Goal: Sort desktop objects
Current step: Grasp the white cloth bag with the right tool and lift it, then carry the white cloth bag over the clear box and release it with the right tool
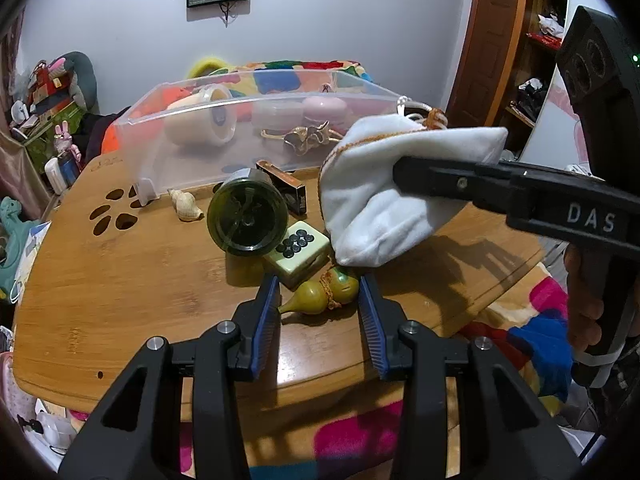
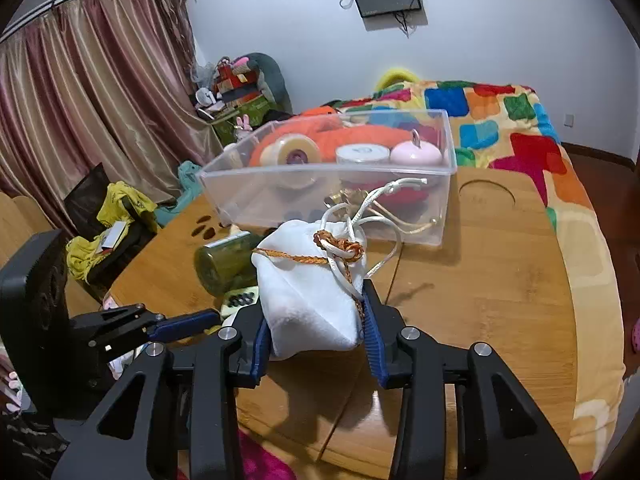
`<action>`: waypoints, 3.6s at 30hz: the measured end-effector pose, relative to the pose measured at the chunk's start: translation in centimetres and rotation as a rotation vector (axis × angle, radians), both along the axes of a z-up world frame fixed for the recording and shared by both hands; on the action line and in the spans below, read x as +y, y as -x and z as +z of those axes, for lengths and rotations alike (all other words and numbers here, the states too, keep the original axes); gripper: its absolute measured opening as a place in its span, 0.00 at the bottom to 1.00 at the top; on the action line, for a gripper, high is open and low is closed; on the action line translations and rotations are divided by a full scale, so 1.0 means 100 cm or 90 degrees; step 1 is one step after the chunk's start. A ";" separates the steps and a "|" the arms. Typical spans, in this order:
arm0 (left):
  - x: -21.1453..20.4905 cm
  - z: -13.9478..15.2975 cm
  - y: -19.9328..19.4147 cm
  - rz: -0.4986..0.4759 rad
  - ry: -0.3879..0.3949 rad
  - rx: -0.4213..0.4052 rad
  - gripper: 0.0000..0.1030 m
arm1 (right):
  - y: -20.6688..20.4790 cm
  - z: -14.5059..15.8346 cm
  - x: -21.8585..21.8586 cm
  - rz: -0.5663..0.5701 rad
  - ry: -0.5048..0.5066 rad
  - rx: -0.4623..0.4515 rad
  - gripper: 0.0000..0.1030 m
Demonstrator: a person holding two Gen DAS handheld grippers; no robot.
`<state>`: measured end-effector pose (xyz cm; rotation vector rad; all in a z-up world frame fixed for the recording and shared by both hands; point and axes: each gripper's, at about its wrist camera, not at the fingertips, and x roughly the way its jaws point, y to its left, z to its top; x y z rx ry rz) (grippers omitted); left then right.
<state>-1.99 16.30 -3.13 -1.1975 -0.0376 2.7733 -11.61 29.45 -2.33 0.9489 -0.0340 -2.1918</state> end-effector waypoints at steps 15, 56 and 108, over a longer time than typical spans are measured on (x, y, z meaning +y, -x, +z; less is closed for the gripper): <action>-0.007 0.035 -0.009 -0.013 0.002 0.055 0.39 | -0.013 0.039 0.003 0.006 0.033 0.042 0.35; -0.058 0.086 0.084 -0.024 0.053 0.092 0.39 | 0.057 0.083 -0.045 0.011 -0.028 0.111 0.35; -0.093 0.062 0.139 0.032 0.122 0.127 0.91 | 0.101 0.029 -0.096 -0.013 -0.249 0.181 0.78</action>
